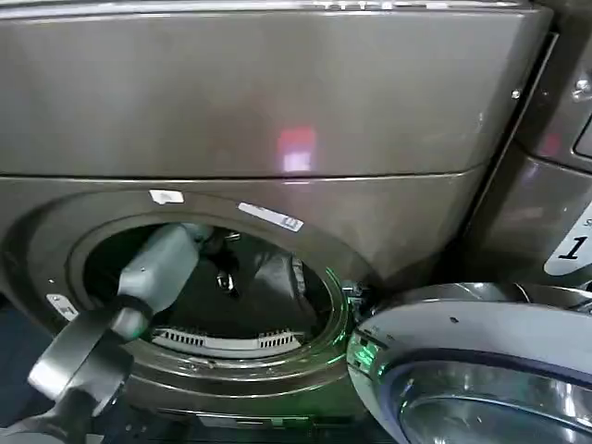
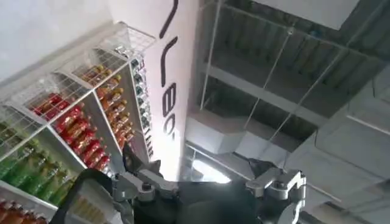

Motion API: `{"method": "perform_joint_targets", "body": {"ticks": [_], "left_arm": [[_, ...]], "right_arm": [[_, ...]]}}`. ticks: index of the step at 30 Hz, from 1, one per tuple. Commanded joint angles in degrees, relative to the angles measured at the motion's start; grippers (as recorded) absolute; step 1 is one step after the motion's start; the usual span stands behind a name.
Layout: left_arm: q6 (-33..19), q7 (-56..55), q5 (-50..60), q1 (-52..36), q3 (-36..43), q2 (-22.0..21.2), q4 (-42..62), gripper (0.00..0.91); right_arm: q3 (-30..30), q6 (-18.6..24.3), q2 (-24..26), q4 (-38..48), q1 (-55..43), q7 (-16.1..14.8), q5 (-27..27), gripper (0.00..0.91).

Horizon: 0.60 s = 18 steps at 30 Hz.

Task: Grasp the clothes from the dryer.

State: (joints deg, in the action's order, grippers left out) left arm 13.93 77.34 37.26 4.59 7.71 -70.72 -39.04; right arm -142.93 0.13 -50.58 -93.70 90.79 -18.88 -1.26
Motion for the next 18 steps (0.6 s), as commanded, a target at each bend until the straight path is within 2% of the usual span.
{"method": "perform_joint_targets", "body": {"ticks": [1, 14, 18], "left_arm": [[0.1, 0.0, -0.4, -0.2, 0.0, -0.2, -0.2, 0.023], [0.3, -0.1, -0.8, 0.1, -0.1, 0.0, -0.1, 0.000], [1.0, -0.3, -7.3, 0.6, 0.0, 0.7, -2.9, 0.000]], "right_arm": [[0.1, 0.0, 0.1, 0.0, -0.1, 0.0, 0.0, 0.907], [0.8, 0.1, 0.2, 0.1, -0.7, -0.1, 0.0, 0.907], [1.0, 0.2, 0.2, 0.3, -0.8, 0.0, 0.0, 0.907]]}}
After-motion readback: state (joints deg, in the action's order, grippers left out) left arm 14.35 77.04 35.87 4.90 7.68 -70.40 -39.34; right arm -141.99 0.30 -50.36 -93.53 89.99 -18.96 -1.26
